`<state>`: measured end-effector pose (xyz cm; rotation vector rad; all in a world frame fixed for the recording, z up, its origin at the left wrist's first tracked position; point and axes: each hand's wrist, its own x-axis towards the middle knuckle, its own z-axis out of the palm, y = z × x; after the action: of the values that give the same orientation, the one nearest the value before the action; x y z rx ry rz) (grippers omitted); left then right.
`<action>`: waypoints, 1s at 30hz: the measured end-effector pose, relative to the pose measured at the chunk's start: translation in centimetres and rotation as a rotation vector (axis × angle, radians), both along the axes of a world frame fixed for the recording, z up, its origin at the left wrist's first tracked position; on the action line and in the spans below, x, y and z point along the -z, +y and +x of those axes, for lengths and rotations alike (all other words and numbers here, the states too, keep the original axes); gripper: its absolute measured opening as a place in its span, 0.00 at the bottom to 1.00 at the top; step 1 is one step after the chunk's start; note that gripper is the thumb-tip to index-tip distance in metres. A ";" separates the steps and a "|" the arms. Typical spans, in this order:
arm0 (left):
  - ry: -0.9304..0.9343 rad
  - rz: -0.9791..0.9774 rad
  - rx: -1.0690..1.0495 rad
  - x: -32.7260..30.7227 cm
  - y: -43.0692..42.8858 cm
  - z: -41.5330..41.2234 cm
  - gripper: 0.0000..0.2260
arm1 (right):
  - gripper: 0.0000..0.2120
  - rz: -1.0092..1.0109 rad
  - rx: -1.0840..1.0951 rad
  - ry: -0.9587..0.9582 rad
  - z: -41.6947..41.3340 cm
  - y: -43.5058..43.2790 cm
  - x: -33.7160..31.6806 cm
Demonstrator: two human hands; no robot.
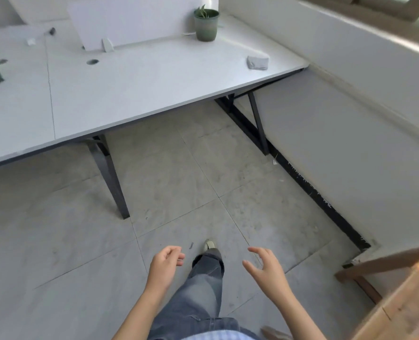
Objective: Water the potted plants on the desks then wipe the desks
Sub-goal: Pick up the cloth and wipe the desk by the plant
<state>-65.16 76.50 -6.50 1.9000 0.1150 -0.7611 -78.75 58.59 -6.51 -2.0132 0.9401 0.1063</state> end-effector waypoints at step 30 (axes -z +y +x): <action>-0.018 -0.032 -0.006 0.6 -45.3 30.7 0.09 | 0.12 -0.062 -0.006 0.014 30.7 -45.8 -0.5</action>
<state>-34.50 31.22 -7.11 1.8746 0.0962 -0.7378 -48.10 12.81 -6.00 -2.0743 0.9566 0.0957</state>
